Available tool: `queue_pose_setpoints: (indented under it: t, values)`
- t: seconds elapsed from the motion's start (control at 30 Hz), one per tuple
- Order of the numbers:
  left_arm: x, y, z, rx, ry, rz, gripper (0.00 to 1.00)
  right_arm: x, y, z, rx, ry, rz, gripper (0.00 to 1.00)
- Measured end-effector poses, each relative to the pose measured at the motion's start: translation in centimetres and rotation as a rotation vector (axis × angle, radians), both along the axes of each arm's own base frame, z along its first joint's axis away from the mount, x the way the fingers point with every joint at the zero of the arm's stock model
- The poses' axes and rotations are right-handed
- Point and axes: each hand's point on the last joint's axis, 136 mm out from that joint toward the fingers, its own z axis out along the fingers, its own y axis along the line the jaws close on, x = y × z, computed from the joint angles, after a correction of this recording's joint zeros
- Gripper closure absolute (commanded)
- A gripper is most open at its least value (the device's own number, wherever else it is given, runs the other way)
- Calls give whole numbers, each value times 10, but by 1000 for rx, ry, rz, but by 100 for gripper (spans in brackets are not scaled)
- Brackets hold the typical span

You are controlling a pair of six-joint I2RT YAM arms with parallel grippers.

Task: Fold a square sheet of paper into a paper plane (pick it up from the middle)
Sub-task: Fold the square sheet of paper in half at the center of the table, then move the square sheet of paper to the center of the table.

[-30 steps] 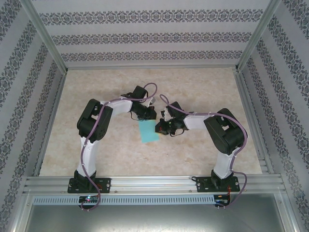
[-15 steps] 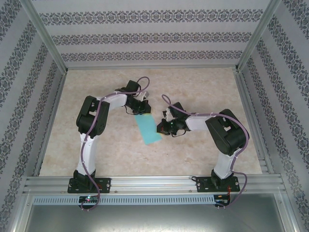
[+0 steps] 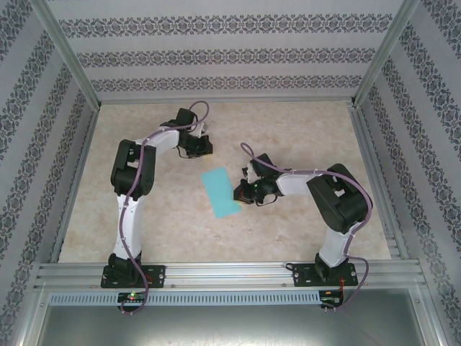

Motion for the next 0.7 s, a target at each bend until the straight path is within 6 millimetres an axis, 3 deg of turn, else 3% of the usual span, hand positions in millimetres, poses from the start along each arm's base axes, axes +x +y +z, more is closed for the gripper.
queue_pose_setpoints:
  t: [0.13, 0.3, 0.43, 0.53, 0.6, 0.7]
  values:
    - [3, 9, 5, 30, -14, 42, 76, -10, 5, 1, -4, 33, -12, 98]
    - [-18, 25, 32, 60, -23, 132, 56, -13, 7, 10, -38, 36, -27, 91]
    - [-42, 40, 67, 70, -63, 217, 40, 18, 19, 36, -47, -68, -20, 87]
    - [-62, 51, 81, 76, -80, 268, 28, 49, 38, 54, -33, -156, -5, 83]
    - [-76, 57, 84, 81, -76, 291, 20, 63, 46, 53, -41, -184, 3, 80]
    - [-96, 64, 79, 96, -57, 311, 14, 75, 53, 37, -79, -180, 12, 76]
